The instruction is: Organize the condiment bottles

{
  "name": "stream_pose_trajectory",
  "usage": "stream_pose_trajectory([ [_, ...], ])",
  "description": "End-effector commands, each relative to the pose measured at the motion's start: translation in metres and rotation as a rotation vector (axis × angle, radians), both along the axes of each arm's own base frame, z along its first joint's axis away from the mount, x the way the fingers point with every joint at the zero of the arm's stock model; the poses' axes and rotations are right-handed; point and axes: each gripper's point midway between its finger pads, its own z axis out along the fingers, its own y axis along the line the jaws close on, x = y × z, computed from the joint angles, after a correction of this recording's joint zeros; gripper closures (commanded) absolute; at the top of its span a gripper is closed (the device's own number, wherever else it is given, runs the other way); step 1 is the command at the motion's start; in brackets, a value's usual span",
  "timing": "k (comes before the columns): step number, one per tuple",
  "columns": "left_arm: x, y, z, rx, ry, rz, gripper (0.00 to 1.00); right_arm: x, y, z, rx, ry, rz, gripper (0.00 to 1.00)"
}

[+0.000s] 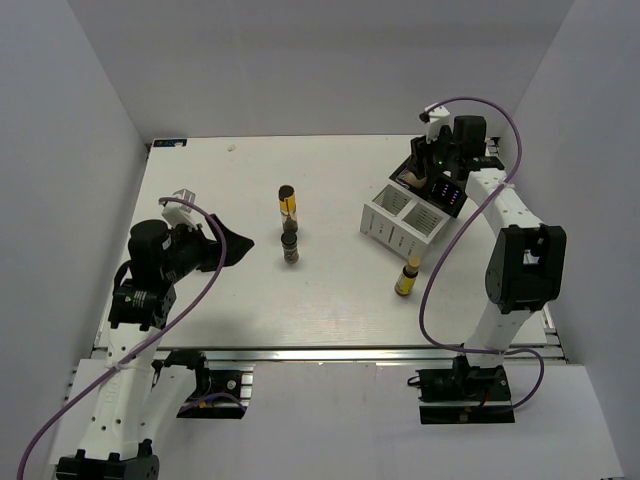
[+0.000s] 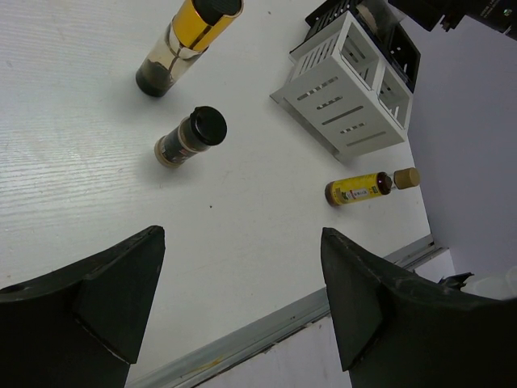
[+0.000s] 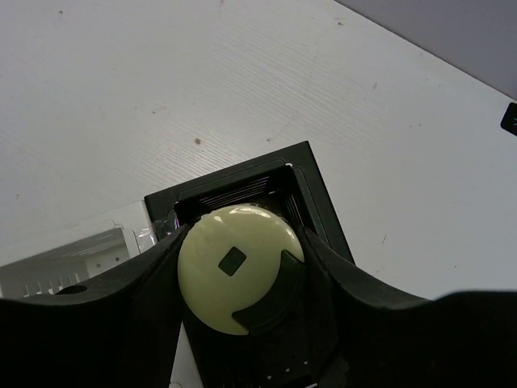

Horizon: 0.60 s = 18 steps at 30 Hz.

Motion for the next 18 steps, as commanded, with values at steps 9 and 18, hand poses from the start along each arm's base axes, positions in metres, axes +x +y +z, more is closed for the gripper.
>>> stream_pose_trajectory([
  [9, 0.009, -0.002, 0.014, -0.003, -0.035, -0.011, 0.12, -0.002, 0.005, -0.002, 0.006, 0.007, 0.022, 0.34],
  [18, 0.022, -0.012, 0.003, 0.041, 0.01, -0.032, 0.18, -0.004, 0.008, 0.036, 0.02, -0.067, 0.041, 0.36],
])
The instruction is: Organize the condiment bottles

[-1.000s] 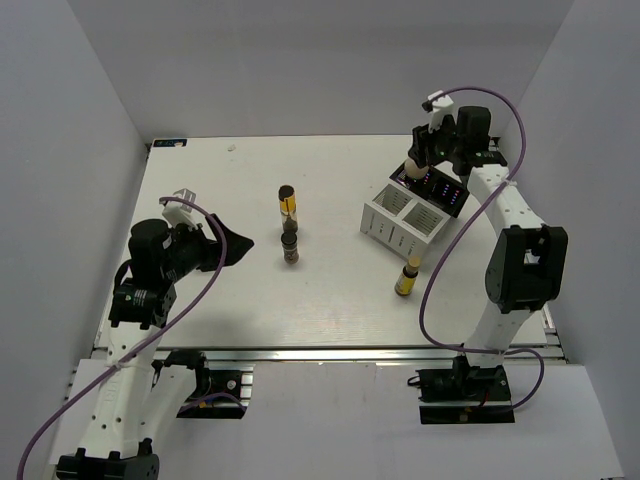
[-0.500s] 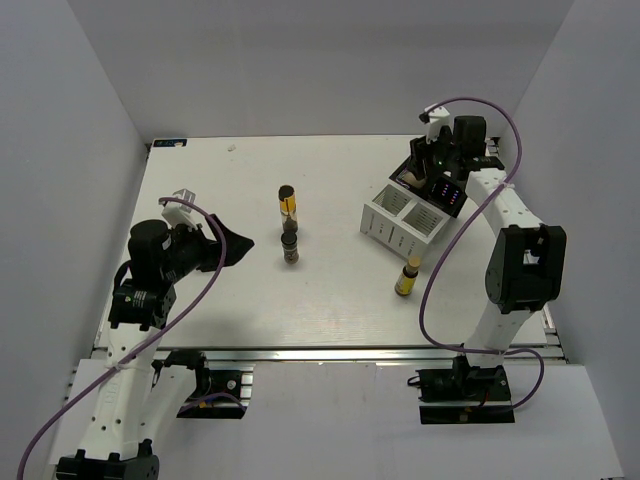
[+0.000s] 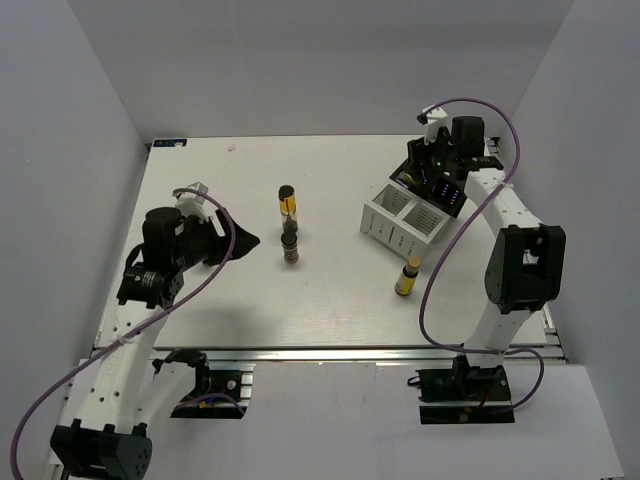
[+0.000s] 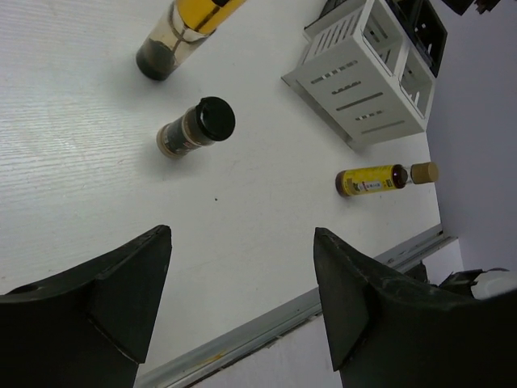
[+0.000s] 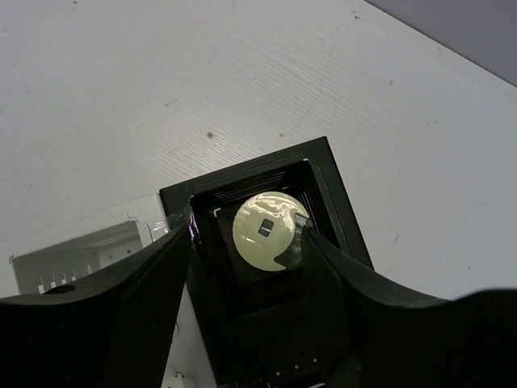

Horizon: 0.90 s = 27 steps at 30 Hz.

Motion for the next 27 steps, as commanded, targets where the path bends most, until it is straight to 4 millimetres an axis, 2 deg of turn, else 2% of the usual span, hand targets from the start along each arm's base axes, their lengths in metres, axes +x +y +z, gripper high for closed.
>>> stream_pose_trajectory([
  [1, 0.006, -0.015, 0.023, 0.035, -0.072, -0.043, 0.2, -0.001, 0.007, 0.054, 0.027, -0.113, 0.038, 0.38],
  [3, 0.013, -0.02, 0.014, 0.089, -0.051, -0.025, 0.32, -0.017, 0.019, 0.088, 0.055, -0.178, 0.125, 0.44],
  [4, 0.007, -0.036, 0.011, 0.111, -0.046, -0.072, 0.38, -0.026, 0.025, 0.099, 0.068, -0.195, 0.18, 0.48],
  [5, 0.009, -0.043, 0.006, 0.137, -0.03, -0.079, 0.47, -0.043, 0.031, 0.113, 0.061, -0.223, 0.247, 0.59],
  [6, 0.014, -0.042, 0.003, 0.173, -0.026, -0.046, 0.51, -0.063, 0.045, 0.122, 0.101, -0.232, 0.359, 0.65],
  [7, 0.008, -0.053, -0.002, 0.196, -0.014, -0.076, 0.54, -0.079, 0.052, 0.126, 0.115, -0.237, 0.425, 0.71],
  [8, 0.012, -0.057, -0.008, 0.222, 0.006, -0.072, 0.55, -0.104, 0.054, 0.123, 0.106, -0.23, 0.489, 0.84],
  [10, 0.015, -0.06, -0.019, 0.283, 0.028, -0.043, 0.49, -0.147, 0.068, 0.132, 0.15, -0.239, 0.623, 0.91],
  [11, 0.016, -0.062, -0.019, 0.294, 0.024, -0.035, 0.43, -0.162, 0.07, 0.116, 0.162, -0.19, 0.644, 0.86],
  [12, 0.017, -0.063, -0.02, 0.307, 0.026, -0.025, 0.33, -0.179, 0.072, 0.106, 0.162, -0.149, 0.671, 0.76],
  [13, 0.018, -0.064, -0.022, 0.333, 0.019, -0.012, 0.3, -0.192, 0.075, 0.098, 0.157, -0.118, 0.683, 0.64],
  [14, 0.021, -0.066, -0.028, 0.356, 0.03, -0.007, 0.27, -0.207, 0.075, 0.099, 0.147, -0.121, 0.683, 0.5],
  [15, 0.024, -0.067, -0.028, 0.369, 0.029, 0.002, 0.24, -0.219, 0.073, 0.078, 0.142, -0.063, 0.668, 0.46],
  [16, 0.028, -0.064, -0.031, 0.397, 0.029, 0.028, 0.23, -0.229, 0.076, 0.073, 0.146, -0.043, 0.665, 0.43],
  [17, 0.032, -0.065, -0.039, 0.422, 0.044, 0.033, 0.23, -0.24, 0.075, 0.077, 0.141, -0.066, 0.656, 0.41],
  [18, 0.036, -0.065, -0.039, 0.438, 0.042, 0.04, 0.22, -0.245, 0.072, 0.062, 0.133, -0.034, 0.622, 0.41],
  [20, 0.047, -0.065, -0.051, 0.483, 0.052, 0.057, 0.21, -0.255, 0.07, 0.066, 0.148, -0.046, 0.592, 0.4],
  [21, 0.053, -0.067, -0.051, 0.495, 0.04, 0.06, 0.21, -0.257, 0.068, 0.06, 0.148, -0.029, 0.573, 0.4],
  [22, 0.059, -0.068, -0.062, 0.53, 0.059, 0.064, 0.21, -0.26, 0.067, 0.062, 0.155, -0.029, 0.558, 0.4],
  [27, 0.082, -0.081, -0.079, 0.576, 0.047, 0.045, 0.2, -0.263, 0.062, 0.06, 0.141, -0.03, 0.522, 0.4],
])
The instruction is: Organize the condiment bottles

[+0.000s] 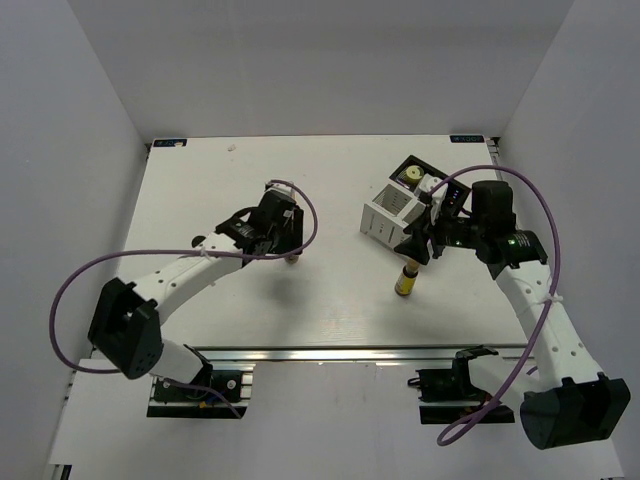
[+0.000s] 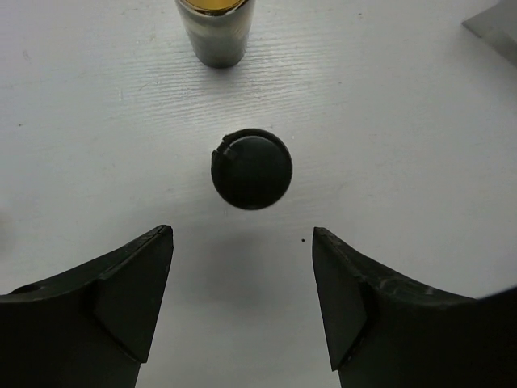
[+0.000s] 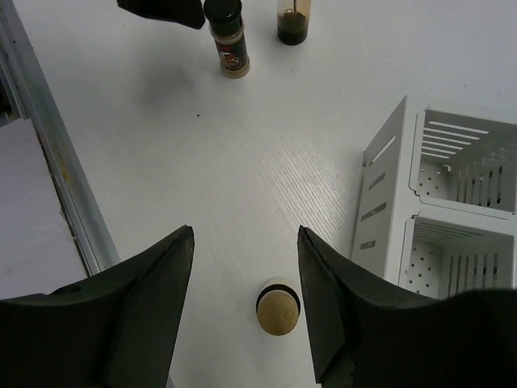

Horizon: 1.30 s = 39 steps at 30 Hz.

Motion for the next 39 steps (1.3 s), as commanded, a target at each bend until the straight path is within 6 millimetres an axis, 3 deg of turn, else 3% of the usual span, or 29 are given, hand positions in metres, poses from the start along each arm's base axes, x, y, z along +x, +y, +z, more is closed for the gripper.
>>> stream_pose_trajectory([
  [1, 0.026, -0.009, 0.012, 0.022, -0.079, -0.002, 0.2, 0.001, -0.003, 0.011, 0.006, -0.031, -0.038, 0.4],
  [8, 0.043, -0.018, 0.0, 0.049, -0.064, 0.003, 0.26, 0.004, -0.004, 0.01, 0.006, -0.034, -0.06, 0.4],
  [15, 0.04, -0.017, -0.013, 0.063, -0.037, 0.011, 0.46, 0.009, -0.007, 0.009, -0.004, -0.045, -0.083, 0.4],
  [22, 0.037, -0.014, -0.025, 0.083, -0.014, 0.013, 0.36, 0.009, -0.008, 0.008, -0.006, -0.05, -0.092, 0.4],
  [33, 0.041, -0.017, -0.033, 0.089, -0.001, 0.014, 0.36, 0.008, -0.01, 0.009, -0.01, -0.061, -0.104, 0.4],
  [36, 0.042, -0.017, -0.03, 0.087, -0.01, 0.021, 0.48, 0.008, -0.011, 0.011, -0.012, -0.068, -0.108, 0.4],
  [39, 0.044, -0.018, -0.022, 0.074, -0.028, 0.019, 0.68, 0.007, -0.011, 0.012, -0.012, -0.072, -0.109, 0.4],
])
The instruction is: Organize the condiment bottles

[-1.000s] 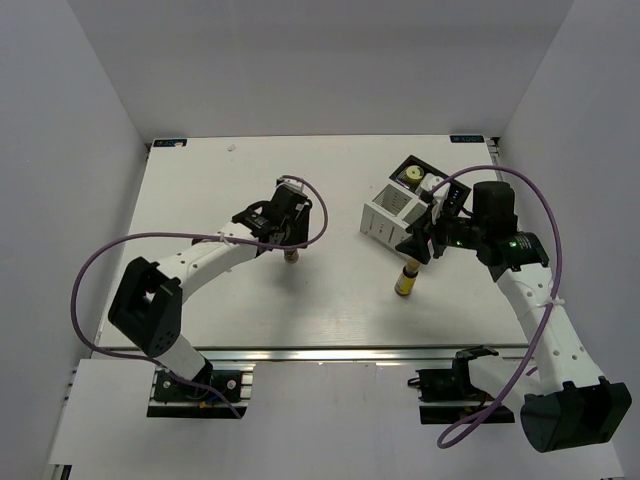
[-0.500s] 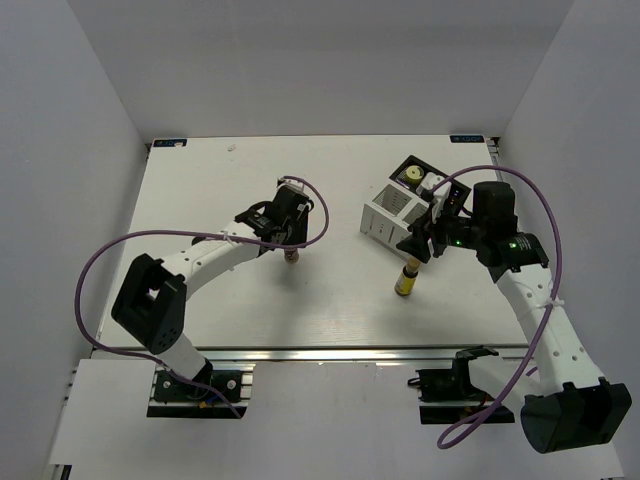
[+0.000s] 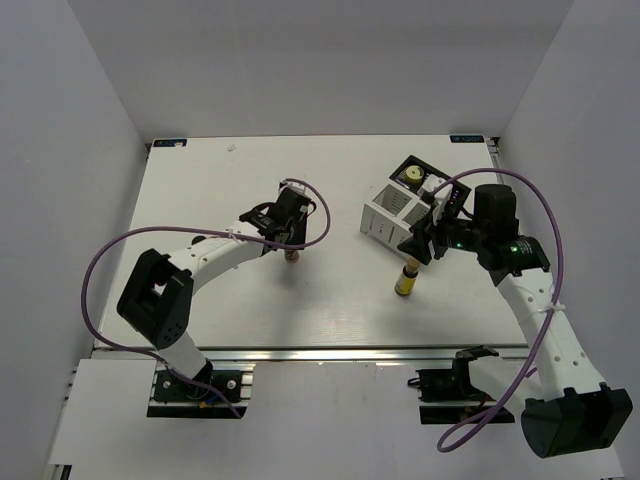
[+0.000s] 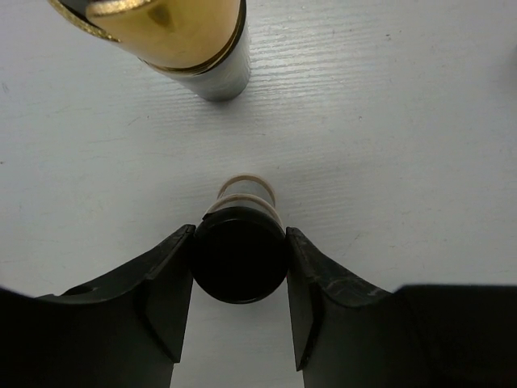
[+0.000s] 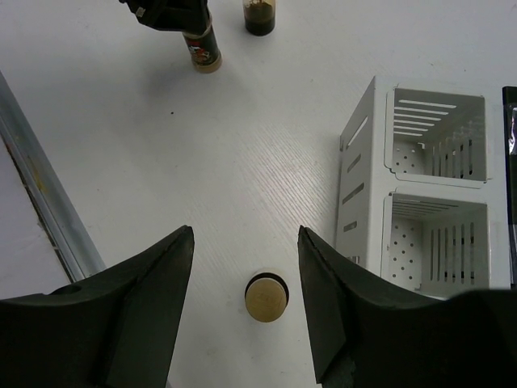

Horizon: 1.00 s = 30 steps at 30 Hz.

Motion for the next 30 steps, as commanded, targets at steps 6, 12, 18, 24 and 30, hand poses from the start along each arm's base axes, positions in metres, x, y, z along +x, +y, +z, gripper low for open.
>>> stream_pose_trajectory([
  [6, 0.009, -0.033, 0.075, -0.178, -0.116, -0.089, 0.97, 0.005, -0.002, 0.025, 0.032, -0.075, -0.056, 0.51],
  [12, -0.001, -0.082, 0.163, -0.343, -0.23, -0.255, 1.0, 0.011, -0.006, 0.053, 0.105, -0.098, -0.159, 1.0],
  [18, 0.017, -0.131, 0.227, -0.45, -0.324, -0.344, 1.0, 0.02, -0.017, 0.064, 0.136, -0.12, -0.278, 1.0],
  [24, 0.049, -0.187, 0.249, -0.475, -0.387, -0.389, 1.0, 0.025, -0.028, 0.071, 0.133, -0.15, -0.352, 1.0],
  [30, 0.067, -0.226, 0.232, -0.467, -0.396, -0.395, 1.0, 0.028, -0.038, 0.077, 0.134, -0.174, -0.422, 1.0],
])
